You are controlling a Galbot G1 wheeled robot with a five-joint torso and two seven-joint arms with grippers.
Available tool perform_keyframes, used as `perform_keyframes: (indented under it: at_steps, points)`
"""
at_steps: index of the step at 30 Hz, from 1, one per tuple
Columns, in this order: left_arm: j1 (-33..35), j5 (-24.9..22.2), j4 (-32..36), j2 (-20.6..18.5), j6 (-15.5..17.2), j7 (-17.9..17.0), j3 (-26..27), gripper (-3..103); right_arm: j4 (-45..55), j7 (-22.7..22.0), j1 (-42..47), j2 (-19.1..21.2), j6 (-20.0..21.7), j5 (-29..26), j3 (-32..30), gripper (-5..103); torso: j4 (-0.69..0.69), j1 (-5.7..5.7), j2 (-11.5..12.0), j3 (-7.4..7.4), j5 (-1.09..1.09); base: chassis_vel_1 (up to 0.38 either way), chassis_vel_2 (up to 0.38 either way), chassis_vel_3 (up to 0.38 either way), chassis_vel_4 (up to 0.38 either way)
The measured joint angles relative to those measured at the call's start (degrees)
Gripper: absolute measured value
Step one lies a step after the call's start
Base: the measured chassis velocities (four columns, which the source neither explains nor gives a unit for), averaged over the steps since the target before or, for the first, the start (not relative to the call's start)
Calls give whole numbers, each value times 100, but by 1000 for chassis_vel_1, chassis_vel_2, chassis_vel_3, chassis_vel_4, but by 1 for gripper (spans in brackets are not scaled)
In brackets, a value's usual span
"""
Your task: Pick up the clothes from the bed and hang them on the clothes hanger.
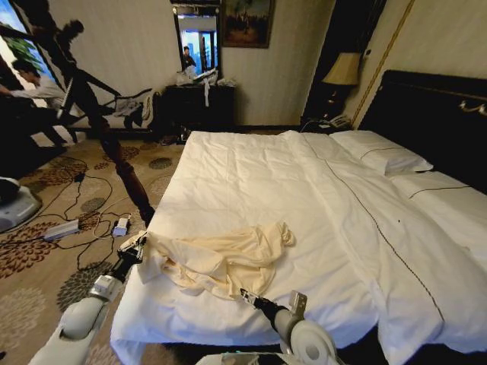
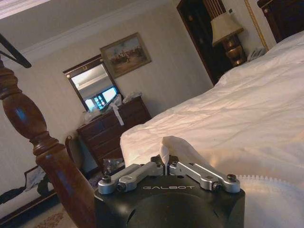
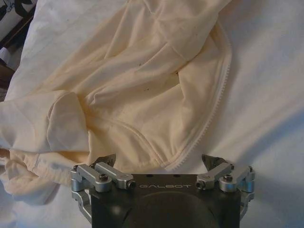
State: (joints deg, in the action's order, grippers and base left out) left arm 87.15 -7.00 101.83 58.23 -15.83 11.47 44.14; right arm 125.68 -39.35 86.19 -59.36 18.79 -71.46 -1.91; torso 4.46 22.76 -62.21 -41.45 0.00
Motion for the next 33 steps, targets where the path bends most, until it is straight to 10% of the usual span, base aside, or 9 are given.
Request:
perform_keyframes:
  at_steps: [20, 33]
  points:
    - [-5, 0, 84, 31, 4, -15, 27, 0, 163, 107, 117, 91, 25, 329, -25, 22, 0, 0, 0, 0, 0, 0, 0, 0, 0]
    - [0, 29, 25, 51, -8, -15, 18, 0, 871, -595, 401, 1322, 1084, 579, -368, 63, 0, 0, 0, 0, 0, 0, 0, 0, 0]
